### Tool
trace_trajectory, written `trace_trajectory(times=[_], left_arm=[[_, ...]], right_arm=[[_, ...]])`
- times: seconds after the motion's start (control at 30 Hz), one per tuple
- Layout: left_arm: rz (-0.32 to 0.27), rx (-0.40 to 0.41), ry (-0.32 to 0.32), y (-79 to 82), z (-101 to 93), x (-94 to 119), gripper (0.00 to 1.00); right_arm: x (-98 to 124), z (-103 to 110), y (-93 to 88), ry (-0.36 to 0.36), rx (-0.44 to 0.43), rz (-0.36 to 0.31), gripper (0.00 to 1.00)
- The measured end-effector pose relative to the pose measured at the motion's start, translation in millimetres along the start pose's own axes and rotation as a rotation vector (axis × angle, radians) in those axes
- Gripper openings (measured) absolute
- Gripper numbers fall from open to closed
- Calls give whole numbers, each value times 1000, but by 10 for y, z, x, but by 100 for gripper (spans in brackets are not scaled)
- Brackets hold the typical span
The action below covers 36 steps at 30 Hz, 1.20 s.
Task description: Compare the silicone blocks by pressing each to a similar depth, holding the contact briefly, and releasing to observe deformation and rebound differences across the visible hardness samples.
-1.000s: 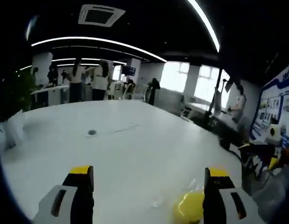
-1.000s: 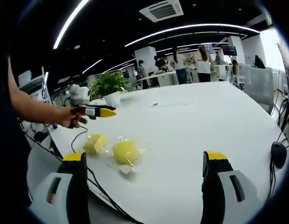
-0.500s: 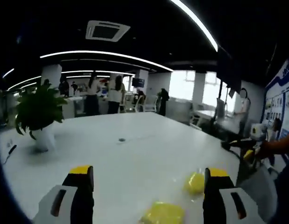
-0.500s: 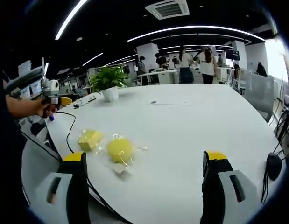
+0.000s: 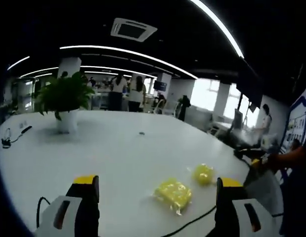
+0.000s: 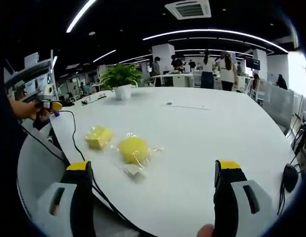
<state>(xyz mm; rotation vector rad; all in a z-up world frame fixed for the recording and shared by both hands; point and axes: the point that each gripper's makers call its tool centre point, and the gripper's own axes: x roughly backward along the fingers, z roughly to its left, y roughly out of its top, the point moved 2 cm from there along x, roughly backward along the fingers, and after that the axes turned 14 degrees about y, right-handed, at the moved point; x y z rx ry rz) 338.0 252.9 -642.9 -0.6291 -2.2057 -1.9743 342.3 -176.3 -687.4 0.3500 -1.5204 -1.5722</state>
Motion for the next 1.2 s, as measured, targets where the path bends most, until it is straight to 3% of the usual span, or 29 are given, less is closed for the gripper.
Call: trace_trajectory(times=[0.07,0.2,0.63,1.2], left_arm=[[3,-2,1,-22,-5,21,100],[10,-20,-9,-33,-53,59,100],[3,-17,-13,22,-86,98,100],[34,-31,-11,-83,-65,58,100]], right_arm=[[9,31,30,8,17,-30,97],[33,2,-47,-7,-29,-2,97],[77,45,-121,-24,-58,-15,97],[71,1,-119,-28,-61,-10,97]])
